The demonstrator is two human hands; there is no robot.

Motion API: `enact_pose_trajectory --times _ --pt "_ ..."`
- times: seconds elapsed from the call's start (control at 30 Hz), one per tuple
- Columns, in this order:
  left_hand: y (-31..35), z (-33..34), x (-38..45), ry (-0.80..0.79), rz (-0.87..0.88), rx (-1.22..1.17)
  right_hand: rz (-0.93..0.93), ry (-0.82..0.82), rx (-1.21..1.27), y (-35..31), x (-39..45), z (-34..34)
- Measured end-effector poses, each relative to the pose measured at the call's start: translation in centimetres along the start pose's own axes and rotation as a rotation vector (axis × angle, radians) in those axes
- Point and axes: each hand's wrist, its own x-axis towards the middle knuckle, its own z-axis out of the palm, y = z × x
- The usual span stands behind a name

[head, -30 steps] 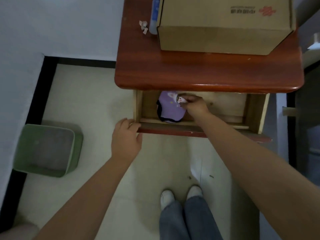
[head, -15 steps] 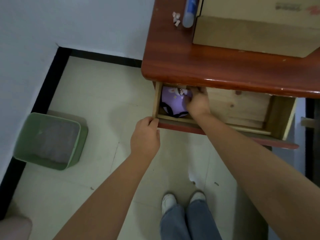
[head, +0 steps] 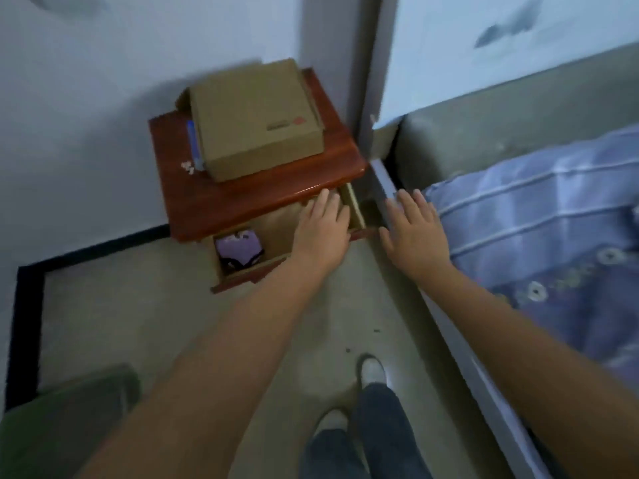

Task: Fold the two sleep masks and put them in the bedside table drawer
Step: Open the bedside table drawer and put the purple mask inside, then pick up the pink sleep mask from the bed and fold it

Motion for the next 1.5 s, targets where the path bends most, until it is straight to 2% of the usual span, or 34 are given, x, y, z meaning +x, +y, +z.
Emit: enact_pose_trajectory --times 0.17,0.33,0.53,0.7,0.9,1.07,1.27,1.5 --pt "17.1 -6.2 -0.3 0.038 0.424 0.099 0.385 0.235 -0.053 8.8 -12.8 -12.1" --pt "39.2 -9.5 -8.3 0.033 0.872 0.125 0.807 0.442 -0.149 16.4 -33.4 -22.9" --pt "63.3 -7.7 -29.0 0.052 1.402 0.106 1.265 0.625 -0.238 18.6 -63.8 -30.7" --pt "77.4 -4.1 -50.6 -0.019 1.691 0.06 1.525 0.688 -0.297 16.3 -88.2 -33.1" --pt "89.2 0.0 -70.0 -0.082 1.889 0.039 1.749 0.72 -0.331 14.5 -109.8 -34.5" --pt "100.0 4.1 -81.4 -0.069 1.963 0.042 1.854 0.729 -0.294 17.5 -124.2 -34.6" --pt "115.8 10.8 -91.3 -0.126 1.958 0.101 1.868 0.699 -0.279 28.2 -139.9 -37.5" --pt "133.1 14.9 -97.8 -0.127 1.862 0.143 1.792 0.664 -0.215 41.8 -154.3 -43.1"
